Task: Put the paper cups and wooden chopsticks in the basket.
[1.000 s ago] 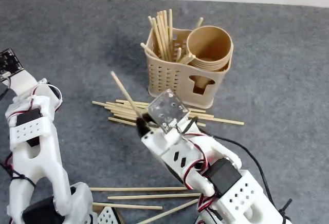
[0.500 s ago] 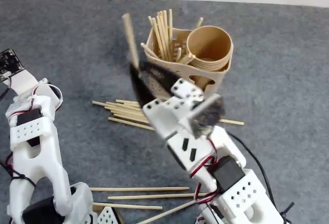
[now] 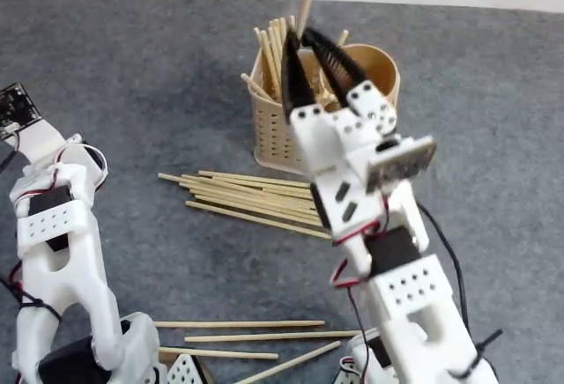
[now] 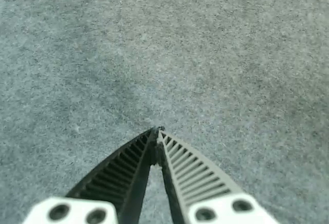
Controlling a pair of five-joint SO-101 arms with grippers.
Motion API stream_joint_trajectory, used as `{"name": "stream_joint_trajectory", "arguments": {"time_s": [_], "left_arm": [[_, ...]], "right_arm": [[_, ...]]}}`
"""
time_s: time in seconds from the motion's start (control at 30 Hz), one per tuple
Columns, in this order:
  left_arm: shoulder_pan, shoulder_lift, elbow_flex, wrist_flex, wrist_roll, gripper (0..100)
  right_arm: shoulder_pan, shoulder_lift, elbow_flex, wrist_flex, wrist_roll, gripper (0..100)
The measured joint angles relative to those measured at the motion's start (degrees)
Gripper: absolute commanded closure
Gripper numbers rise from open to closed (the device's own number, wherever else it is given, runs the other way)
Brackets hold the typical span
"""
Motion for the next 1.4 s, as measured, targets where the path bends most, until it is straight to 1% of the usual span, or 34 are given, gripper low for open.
{"name": "stream_joint_trajectory", "arguments": {"time_s": [0.3, 0.33, 0.43, 0.47, 0.53, 0.63, 0.8, 0.97, 1.1, 1.23, 1.4], "left_arm": [[0.00, 0.00, 0.00, 0.00, 0.00, 99], [0.00, 0.00, 0.00, 0.00, 0.00, 99], [0.00, 0.00, 0.00, 0.00, 0.00, 99], [0.00, 0.00, 0.00, 0.00, 0.00, 99], [0.00, 0.00, 0.00, 0.00, 0.00, 99], [0.00, 0.00, 0.00, 0.00, 0.00, 99], [0.00, 0.00, 0.00, 0.00, 0.00, 99], [0.00, 0.00, 0.00, 0.00, 0.00, 99], [0.00, 0.00, 0.00, 0.00, 0.00, 99], [0.00, 0.00, 0.00, 0.00, 0.00, 99], [0.00, 0.00, 0.00, 0.00, 0.00, 99]], "right_arm": [[0.53, 14.42, -2.46, -0.18, 0.00, 98.3], [0.53, 15.38, -2.46, -0.18, 0.00, 96.1], [0.62, 17.05, -2.46, -0.18, 0.00, 85.2], [0.79, 17.05, -2.46, -0.18, 0.00, 83.9], [1.14, 16.97, -2.55, 0.44, 0.00, 85.1], [1.23, 16.35, -3.78, 6.51, 0.00, 89.2], [1.23, 8.79, -5.98, 20.57, 0.00, 99.0], [1.23, -1.58, -5.45, 35.87, 0.00, 99.4], [1.49, -9.85, -0.79, 46.42, 0.00, 99.4], [2.81, -19.69, 6.33, 53.36, 0.00, 99.4], [4.57, -33.32, 16.79, 57.93, 0.00, 99.4]]}}
